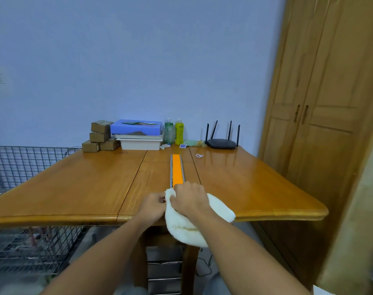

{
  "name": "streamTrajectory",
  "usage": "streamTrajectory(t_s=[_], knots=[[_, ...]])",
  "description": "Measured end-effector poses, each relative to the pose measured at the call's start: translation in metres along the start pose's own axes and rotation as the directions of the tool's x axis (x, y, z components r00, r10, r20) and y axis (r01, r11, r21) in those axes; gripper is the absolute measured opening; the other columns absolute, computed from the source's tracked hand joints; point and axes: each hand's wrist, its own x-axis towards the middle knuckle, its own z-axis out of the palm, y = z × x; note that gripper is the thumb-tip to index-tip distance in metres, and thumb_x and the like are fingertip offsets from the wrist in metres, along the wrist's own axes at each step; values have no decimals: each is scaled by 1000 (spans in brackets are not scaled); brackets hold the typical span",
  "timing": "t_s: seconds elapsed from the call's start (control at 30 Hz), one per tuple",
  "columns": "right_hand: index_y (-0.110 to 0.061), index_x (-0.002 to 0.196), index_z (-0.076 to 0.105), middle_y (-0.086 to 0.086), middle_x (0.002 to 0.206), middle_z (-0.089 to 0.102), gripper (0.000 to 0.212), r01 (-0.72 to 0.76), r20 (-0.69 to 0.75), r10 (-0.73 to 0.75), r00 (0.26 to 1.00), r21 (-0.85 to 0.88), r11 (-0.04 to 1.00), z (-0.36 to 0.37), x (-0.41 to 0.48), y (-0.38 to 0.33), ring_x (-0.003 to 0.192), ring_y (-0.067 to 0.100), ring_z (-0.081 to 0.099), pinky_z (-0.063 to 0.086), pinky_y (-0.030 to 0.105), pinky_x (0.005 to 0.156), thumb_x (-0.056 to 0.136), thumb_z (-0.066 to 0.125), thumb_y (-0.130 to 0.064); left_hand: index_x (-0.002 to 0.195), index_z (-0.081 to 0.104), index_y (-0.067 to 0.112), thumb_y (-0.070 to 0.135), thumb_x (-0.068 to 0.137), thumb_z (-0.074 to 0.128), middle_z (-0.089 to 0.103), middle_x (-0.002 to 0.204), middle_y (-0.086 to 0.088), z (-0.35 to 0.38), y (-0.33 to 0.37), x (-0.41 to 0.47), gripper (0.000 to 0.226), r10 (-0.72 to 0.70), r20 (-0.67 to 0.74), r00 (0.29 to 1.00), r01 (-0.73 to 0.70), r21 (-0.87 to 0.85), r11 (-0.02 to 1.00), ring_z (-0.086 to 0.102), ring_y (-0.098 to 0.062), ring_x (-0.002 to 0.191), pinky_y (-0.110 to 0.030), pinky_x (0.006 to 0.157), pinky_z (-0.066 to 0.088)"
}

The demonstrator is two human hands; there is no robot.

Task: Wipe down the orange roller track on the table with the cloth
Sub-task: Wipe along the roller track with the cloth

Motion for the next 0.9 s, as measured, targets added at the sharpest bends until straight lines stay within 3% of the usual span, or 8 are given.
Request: streamTrajectory(t_s=[0.1,0.2,0.27,0.4,0.47,0.63,0.77,0.9], knots=[[-17,109,66,4,93,65,24,75,-9,-76,997,-132,988,1,-5,1,74,26,54,36,34,61,100,45,-27,97,74,32,21,98,63,76,88,-11,1,6,-4,16,6,-24,1000,-6,16,1000,70,-35,87,-35,69,48],[-18,106,66,2,86,60,21,95,9,-95,995,-184,978,-3,-7,1,71,24,50,35,34,60,100,46,-23,128,71,20,22,101,62,73,89,-6,0,11,-4,28,-12,-26,1000,13,43,999,66,-24,85,-31,70,47],[-19,104,67,2,82,55,20,91,27,-87,996,-197,976,-5,-8,2,70,24,50,36,34,60,100,47,-23,135,67,16,24,101,63,71,93,-3,0,13,-3,36,-24,-25,999,25,62,998,66,-18,87,-26,65,47],[-18,103,67,1,80,51,20,70,53,-60,997,-208,976,-7,-8,10,71,25,51,36,35,60,99,49,-26,135,67,16,27,101,63,72,86,-3,-1,15,-3,36,-41,-27,999,43,69,997,66,-18,80,-28,65,49],[-18,101,68,1,80,54,21,46,60,-35,998,-190,981,-6,-9,17,71,24,54,40,35,60,98,49,-28,135,67,15,27,101,63,75,96,-4,1,15,-2,36,-53,-35,998,55,80,995,69,-19,90,-29,72,53],[-16,96,67,1,78,57,24,-22,73,31,997,-120,993,-7,-14,31,71,23,58,44,33,61,97,50,-33,139,62,12,23,102,62,70,105,-2,4,18,-4,38,-59,-42,997,63,93,994,65,-11,93,-21,71,48],[-17,93,63,0,79,58,24,-119,109,119,987,-6,993,-6,-18,42,73,21,57,44,32,63,96,53,-39,139,61,12,22,103,61,65,94,5,3,21,-4,38,-59,-32,998,62,117,991,60,-5,83,-18,65,45],[-17,89,61,1,83,63,24,-211,167,197,966,69,975,-3,-22,62,76,22,60,45,32,64,93,54,-41,136,62,12,19,102,62,66,92,6,0,22,-2,35,-58,-5,998,58,125,990,62,-6,86,-18,65,44]])
